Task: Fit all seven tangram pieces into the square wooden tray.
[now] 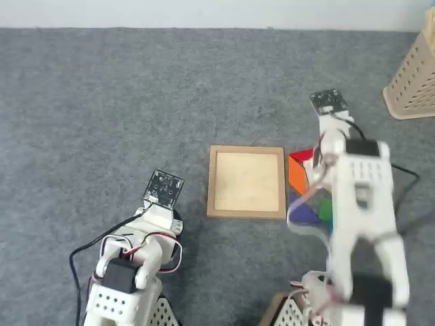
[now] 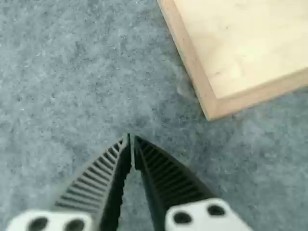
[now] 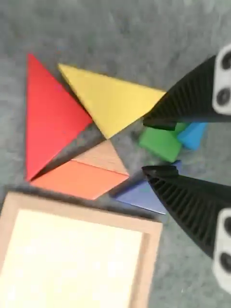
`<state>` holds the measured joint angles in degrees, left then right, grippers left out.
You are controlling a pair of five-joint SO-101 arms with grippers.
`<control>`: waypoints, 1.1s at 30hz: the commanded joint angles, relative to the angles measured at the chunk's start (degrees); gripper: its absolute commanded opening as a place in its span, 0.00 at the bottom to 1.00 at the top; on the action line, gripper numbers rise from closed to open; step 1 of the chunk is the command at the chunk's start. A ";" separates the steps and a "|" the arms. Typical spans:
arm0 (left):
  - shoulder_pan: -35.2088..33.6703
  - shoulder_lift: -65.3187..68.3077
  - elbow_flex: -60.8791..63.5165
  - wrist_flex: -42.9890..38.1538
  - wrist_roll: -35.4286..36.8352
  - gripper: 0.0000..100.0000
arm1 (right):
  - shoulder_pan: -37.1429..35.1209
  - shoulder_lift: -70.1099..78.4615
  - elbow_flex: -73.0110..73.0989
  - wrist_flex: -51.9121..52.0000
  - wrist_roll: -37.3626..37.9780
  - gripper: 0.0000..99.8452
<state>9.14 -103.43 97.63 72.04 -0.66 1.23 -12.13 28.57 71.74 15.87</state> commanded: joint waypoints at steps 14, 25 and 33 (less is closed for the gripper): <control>0.00 -1.14 -1.10 0.35 0.35 0.01 | 0.75 15.16 -8.09 -4.70 -5.45 0.27; 0.00 -1.14 -1.10 0.35 0.35 0.01 | 2.86 20.09 -8.88 -8.04 -4.75 0.27; 0.00 -1.14 -1.10 0.35 0.35 0.01 | 5.32 22.46 -8.88 -9.98 -2.46 0.26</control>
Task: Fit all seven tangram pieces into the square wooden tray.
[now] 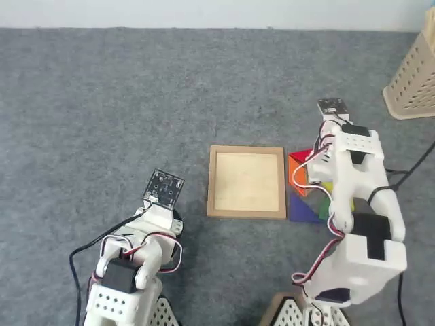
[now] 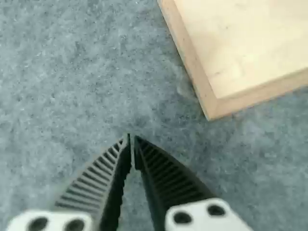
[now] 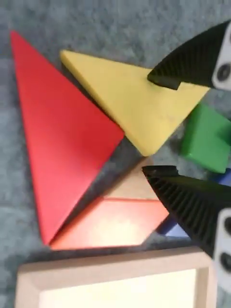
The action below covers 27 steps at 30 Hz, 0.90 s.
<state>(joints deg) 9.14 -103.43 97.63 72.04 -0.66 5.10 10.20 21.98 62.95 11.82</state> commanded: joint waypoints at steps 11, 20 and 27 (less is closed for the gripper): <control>0.00 -1.14 -1.10 0.35 0.35 0.01 | 5.76 0.57 -2.02 -3.56 3.43 0.26; 0.00 -1.14 -1.10 0.35 0.35 0.01 | 5.76 0.57 -2.11 -3.91 3.16 0.04; 0.00 -1.14 -1.10 0.35 0.35 0.01 | 5.76 0.22 -2.20 -3.56 3.16 0.02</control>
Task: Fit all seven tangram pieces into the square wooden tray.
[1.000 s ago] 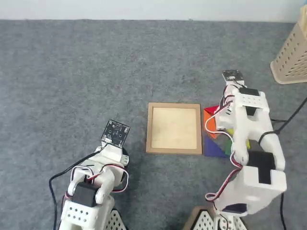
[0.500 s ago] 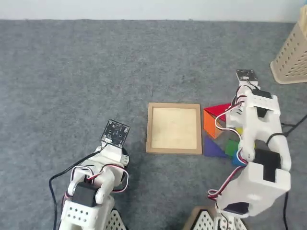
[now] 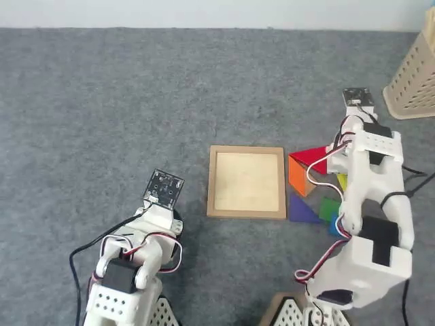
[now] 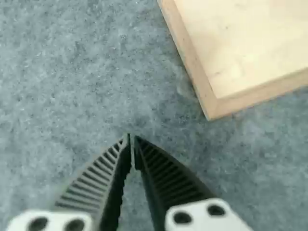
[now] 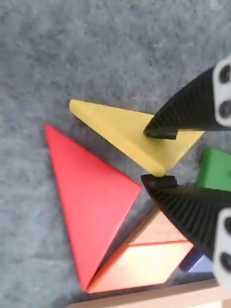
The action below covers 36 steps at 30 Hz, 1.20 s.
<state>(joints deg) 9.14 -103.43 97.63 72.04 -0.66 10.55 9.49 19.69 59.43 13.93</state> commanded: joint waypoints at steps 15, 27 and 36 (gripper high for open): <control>0.00 -1.14 -1.10 0.35 0.35 0.01 | 0.04 -16.31 0.00 7.69 1.58 0.01; 0.00 -1.14 -1.10 0.35 0.35 0.01 | -17.10 -23.16 -11.52 15.87 4.57 0.01; 0.00 -1.14 -1.10 0.35 0.35 0.01 | -34.68 -9.89 -20.22 15.25 21.98 0.01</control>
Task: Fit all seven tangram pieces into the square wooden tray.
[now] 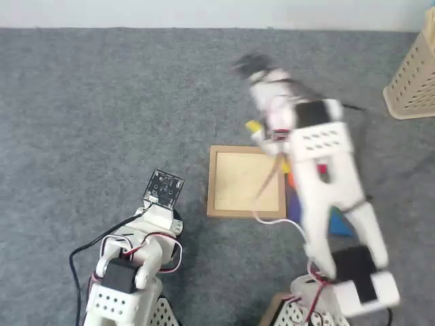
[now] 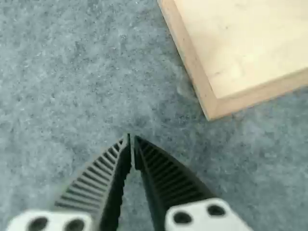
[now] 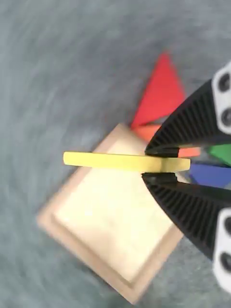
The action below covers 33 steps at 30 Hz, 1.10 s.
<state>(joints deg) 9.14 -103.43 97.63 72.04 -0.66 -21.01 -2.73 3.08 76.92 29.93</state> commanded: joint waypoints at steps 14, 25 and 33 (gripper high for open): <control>0.00 -1.14 -1.10 0.35 0.35 0.01 | -4.44 14.02 -3.69 -12.00 29.98 0.01; 0.00 -1.14 -1.10 0.35 0.35 0.01 | -4.70 15.69 -3.69 -10.59 27.69 0.04; 0.00 -1.14 -1.10 0.35 0.35 0.01 | -6.02 8.66 -3.43 -2.24 26.02 0.09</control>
<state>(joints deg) 9.14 -103.43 97.63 72.04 -0.66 -26.90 11.60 2.20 72.35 57.98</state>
